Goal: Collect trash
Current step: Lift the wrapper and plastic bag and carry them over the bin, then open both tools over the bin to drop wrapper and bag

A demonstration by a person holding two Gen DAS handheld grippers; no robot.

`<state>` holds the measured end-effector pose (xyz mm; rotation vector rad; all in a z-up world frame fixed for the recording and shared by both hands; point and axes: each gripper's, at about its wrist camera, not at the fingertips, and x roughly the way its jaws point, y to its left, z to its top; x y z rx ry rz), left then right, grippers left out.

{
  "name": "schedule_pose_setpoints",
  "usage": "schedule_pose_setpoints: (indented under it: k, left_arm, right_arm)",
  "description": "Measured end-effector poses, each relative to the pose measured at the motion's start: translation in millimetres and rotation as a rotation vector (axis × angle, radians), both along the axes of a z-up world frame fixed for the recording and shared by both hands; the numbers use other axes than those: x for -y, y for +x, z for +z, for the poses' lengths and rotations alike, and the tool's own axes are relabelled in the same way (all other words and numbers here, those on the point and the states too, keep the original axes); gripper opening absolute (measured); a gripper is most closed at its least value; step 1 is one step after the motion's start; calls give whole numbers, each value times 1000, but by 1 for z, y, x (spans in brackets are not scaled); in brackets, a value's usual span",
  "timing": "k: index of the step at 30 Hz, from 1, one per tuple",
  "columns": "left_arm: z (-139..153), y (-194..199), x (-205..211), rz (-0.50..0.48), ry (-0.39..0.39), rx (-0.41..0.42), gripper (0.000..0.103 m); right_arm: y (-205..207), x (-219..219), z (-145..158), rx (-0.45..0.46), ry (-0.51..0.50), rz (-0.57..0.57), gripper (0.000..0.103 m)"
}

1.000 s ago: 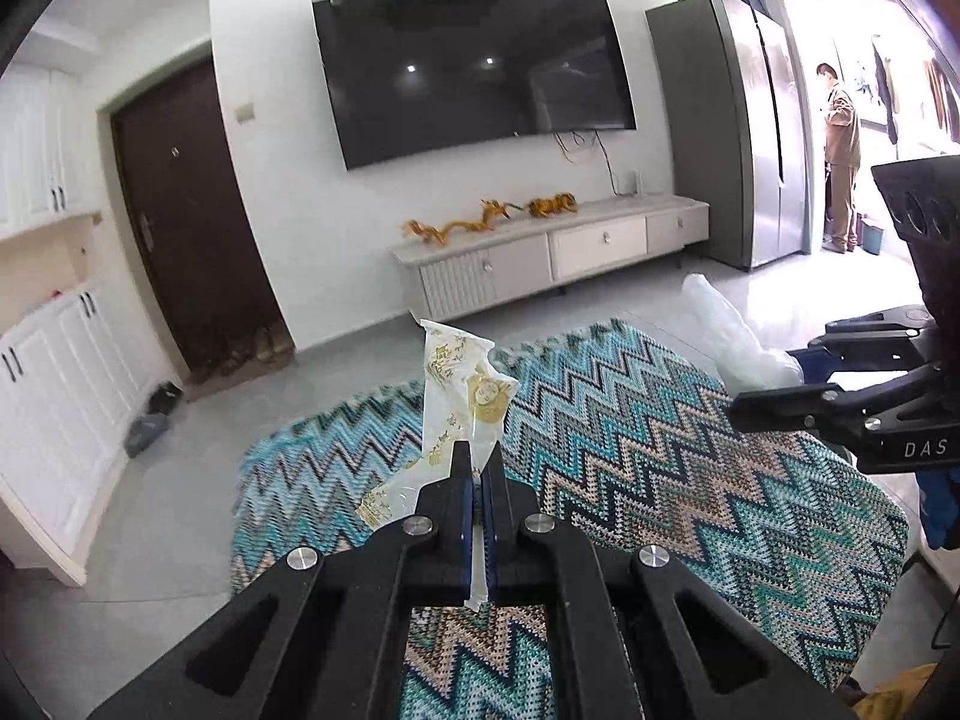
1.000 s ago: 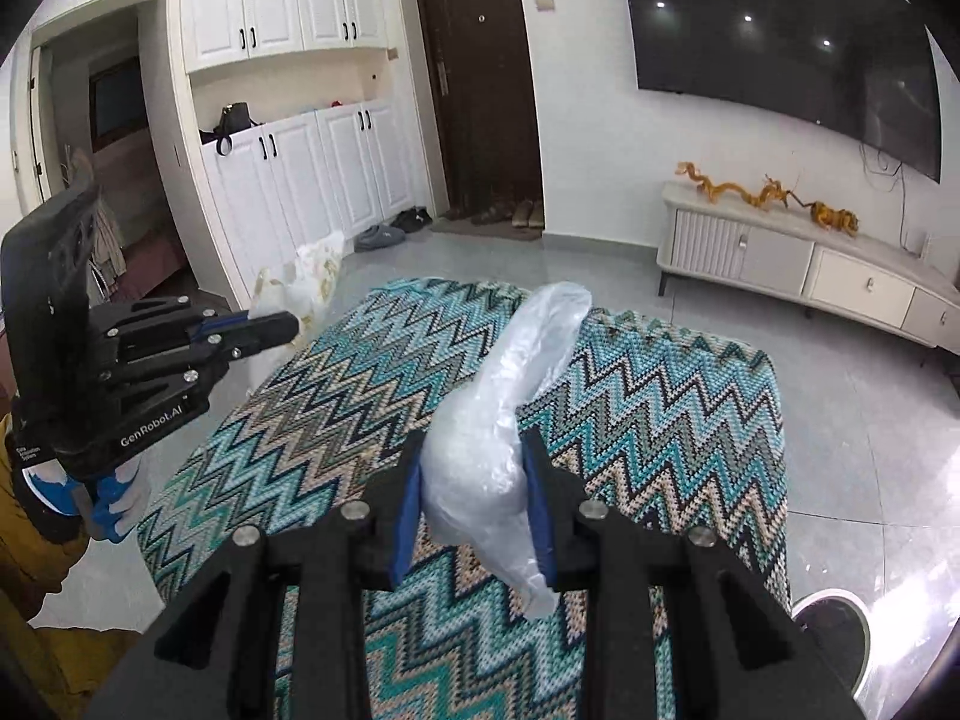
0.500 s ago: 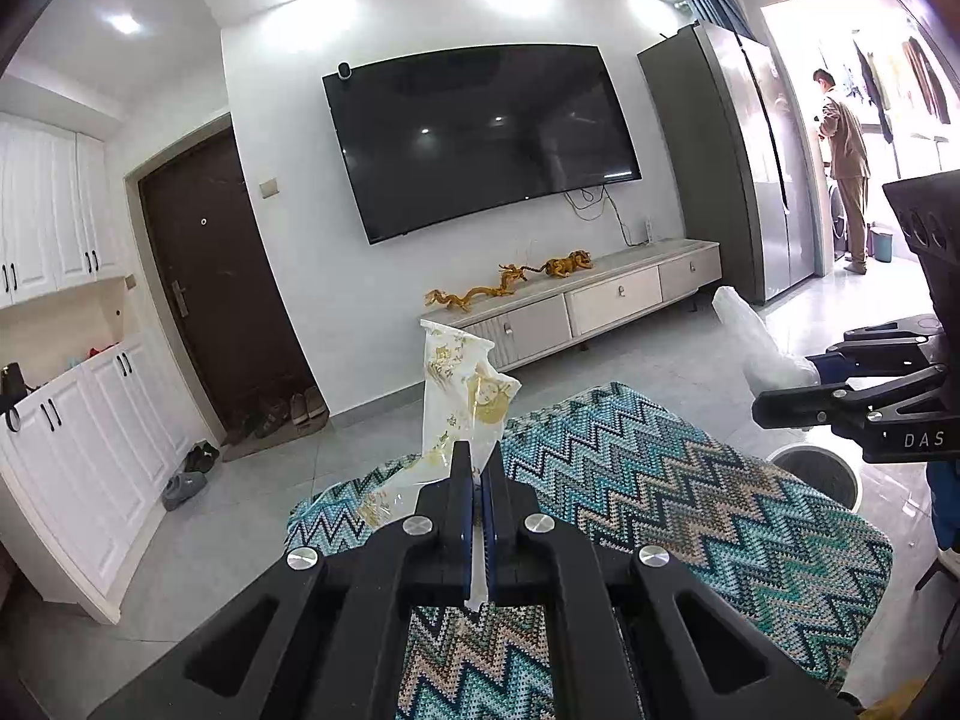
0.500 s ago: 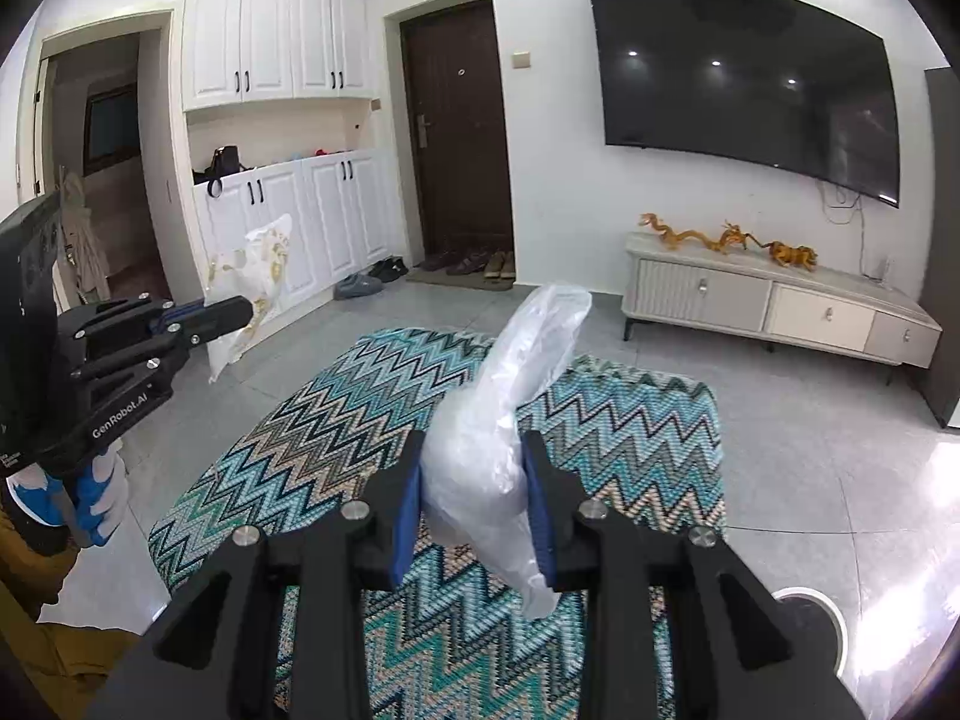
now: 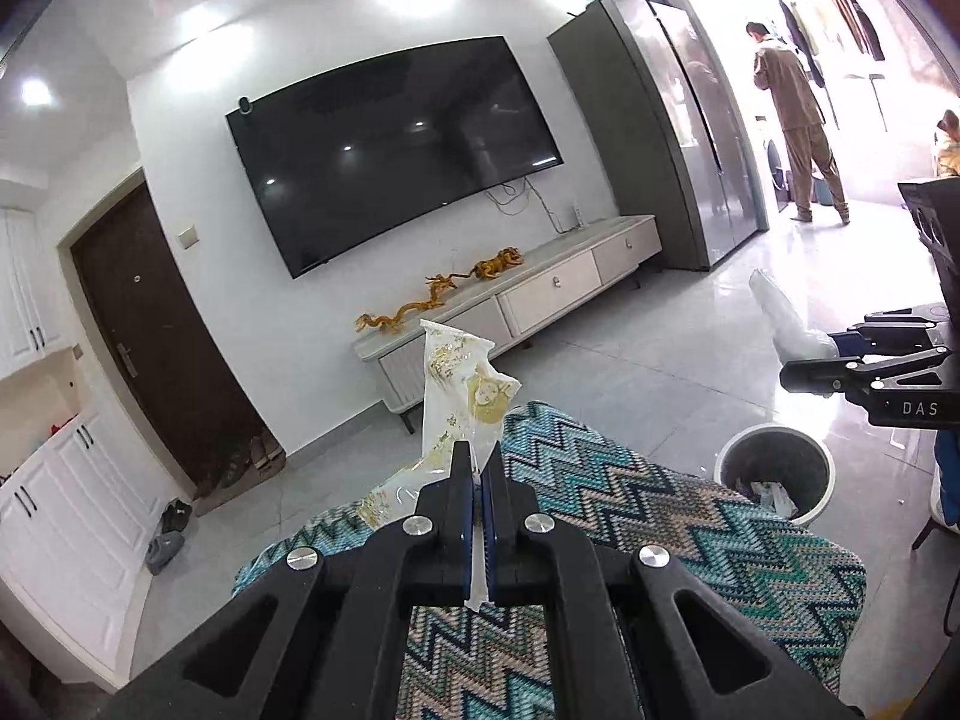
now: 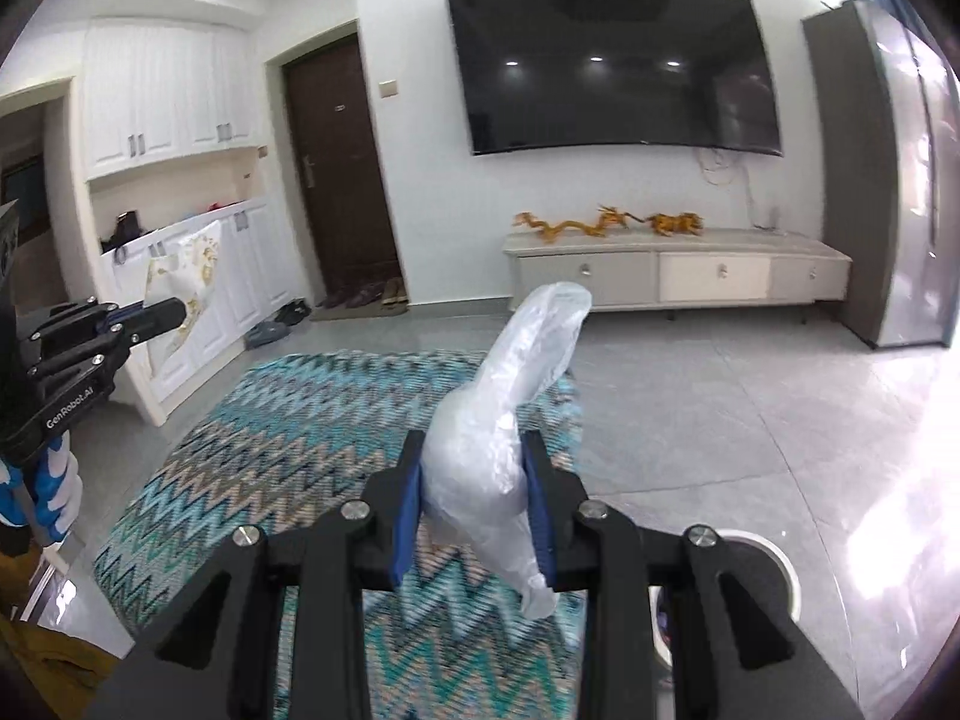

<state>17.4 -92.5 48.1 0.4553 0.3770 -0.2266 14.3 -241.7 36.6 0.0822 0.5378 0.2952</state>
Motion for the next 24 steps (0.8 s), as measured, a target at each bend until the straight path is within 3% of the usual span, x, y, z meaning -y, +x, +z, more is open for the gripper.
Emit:
schedule_pose_setpoints:
  k: [6,11,17,21,24]
  left_arm:
    - [-17,27,76,-124,54,-68,3]
    - [-45,54,136,-221,69,-182,3]
    - [-91,110,200,-312,-12,-444,3]
    - [-139,155,242,-340,-88,-657,4]
    - [-177,177,272,-337,-114,-749,4]
  right_arm:
    - [0,75,-32,-41,40,-155,29]
    - [2,133,-69,-95,92,-266,29]
    - [19,176,-121,-188,116,-355,29]
    - [42,198,-161,-272,125,-408,30]
    - [61,218,-197,-342,155,-448,30]
